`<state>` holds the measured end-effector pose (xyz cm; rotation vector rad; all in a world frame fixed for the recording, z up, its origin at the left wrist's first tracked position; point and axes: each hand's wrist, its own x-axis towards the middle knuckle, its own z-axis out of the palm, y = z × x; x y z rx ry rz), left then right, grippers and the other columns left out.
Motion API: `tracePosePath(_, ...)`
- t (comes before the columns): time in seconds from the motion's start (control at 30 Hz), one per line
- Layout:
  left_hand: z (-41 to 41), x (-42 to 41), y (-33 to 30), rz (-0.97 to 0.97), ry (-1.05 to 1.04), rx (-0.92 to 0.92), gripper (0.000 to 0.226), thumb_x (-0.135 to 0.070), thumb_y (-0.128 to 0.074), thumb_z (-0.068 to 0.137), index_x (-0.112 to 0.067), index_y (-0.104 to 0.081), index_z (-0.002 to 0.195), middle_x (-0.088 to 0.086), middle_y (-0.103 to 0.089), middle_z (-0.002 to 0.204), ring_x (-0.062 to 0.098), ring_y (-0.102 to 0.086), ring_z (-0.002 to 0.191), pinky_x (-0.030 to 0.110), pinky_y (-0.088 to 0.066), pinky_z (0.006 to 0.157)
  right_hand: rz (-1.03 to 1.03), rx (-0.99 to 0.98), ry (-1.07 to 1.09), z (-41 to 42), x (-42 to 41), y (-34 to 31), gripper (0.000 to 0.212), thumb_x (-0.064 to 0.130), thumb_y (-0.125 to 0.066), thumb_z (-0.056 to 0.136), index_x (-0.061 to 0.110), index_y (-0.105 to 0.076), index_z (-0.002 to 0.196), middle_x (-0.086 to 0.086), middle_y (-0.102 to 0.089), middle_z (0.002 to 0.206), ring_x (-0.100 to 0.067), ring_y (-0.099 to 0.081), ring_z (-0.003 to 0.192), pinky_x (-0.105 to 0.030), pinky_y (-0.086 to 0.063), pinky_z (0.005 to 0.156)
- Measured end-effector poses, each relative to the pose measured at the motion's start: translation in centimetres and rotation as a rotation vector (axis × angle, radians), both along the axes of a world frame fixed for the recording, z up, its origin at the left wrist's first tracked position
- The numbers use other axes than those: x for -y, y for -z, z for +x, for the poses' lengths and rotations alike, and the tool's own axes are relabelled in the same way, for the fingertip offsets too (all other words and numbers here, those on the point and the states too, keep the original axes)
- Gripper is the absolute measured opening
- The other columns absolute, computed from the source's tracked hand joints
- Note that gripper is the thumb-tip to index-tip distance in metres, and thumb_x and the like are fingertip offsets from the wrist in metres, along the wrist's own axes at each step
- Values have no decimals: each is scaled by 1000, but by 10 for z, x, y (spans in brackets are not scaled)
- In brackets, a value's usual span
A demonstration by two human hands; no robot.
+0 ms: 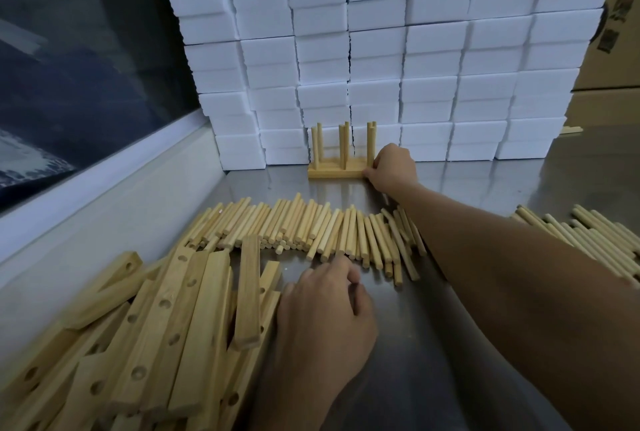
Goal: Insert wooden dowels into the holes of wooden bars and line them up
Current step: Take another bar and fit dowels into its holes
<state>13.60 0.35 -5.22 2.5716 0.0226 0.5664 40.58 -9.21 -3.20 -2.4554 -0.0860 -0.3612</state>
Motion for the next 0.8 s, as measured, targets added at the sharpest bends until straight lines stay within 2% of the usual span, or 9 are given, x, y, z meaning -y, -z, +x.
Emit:
tracePosePath(0.13,1,0,1,-2,-4,-6,9,-36,-52,92,-38,-45,86,-10,-45,67,1,-44,70,26,-34,69,-9,1,27,-2,-2,-3,14,16,-68,86,6,-60,81,-12,-65,85,-29,-63,81,-32,-49,65)
tracePosePath(0.27,1,0,1,-10,-3,-11,8,-35,-53,91,-37,-46,86,-11,-44,66,2,-44,68,26,-34,69,-34,-4,39,-8,-2,-7,23,15,-68,86,12,-49,74,-7,-58,79,-28,-61,80,-33,-47,65)
tracePosePath(0.43,0,-1,0,1,0,-39,8,-34,-52,92,-37,-46,87,-12,-44,67,2,-44,68,27,-36,69,-48,22,-7,-23,1,-19,11,14,-64,89,8,-59,81,-6,-62,76,-24,-63,73,-31,-53,64)
tracePosePath(0.53,0,-1,-2,20,-1,-44,9,-33,-51,93,-36,-46,86,-12,-45,67,4,-44,67,28,-35,68,-39,77,-24,-42,8,-30,20,12,-62,87,9,-55,68,-3,-52,61,-22,-54,59,-29,-48,55)
tracePosePath(0.6,-1,-1,-2,40,5,-53,7,-32,-50,93,-36,-47,88,-11,-45,66,4,-45,66,29,-33,65,-24,85,-43,-63,14,-36,19,15,-63,87,3,-65,73,-7,-63,65,-24,-64,63,-33,-57,61)
tracePosePath(0.67,-3,1,-3,76,3,-57,5,-31,-49,95,-34,-47,91,-11,-45,67,5,-45,65,29,-33,64,10,117,-52,-87,20,-39,21,20,-64,90,2,-72,84,-11,-73,79,-24,-70,73,-38,-61,70)
tracePosePath(0.73,-5,2,-4,130,-6,-48,5,-31,-46,96,-32,-44,91,-13,-45,71,7,-46,68,30,-34,65,67,141,-54,-113,29,-40,21,23,-64,91,5,-72,83,-10,-73,79,-22,-70,73,-37,-61,68)
tracePosePath(0.8,-8,6,-5,207,-20,-22,8,-31,-42,97,-30,-39,89,-13,-45,79,11,-47,76,31,-35,70,126,155,-62,-139,39,-39,21,23,-64,91,9,-71,77,-5,-71,71,-20,-69,67,-30,-58,60)
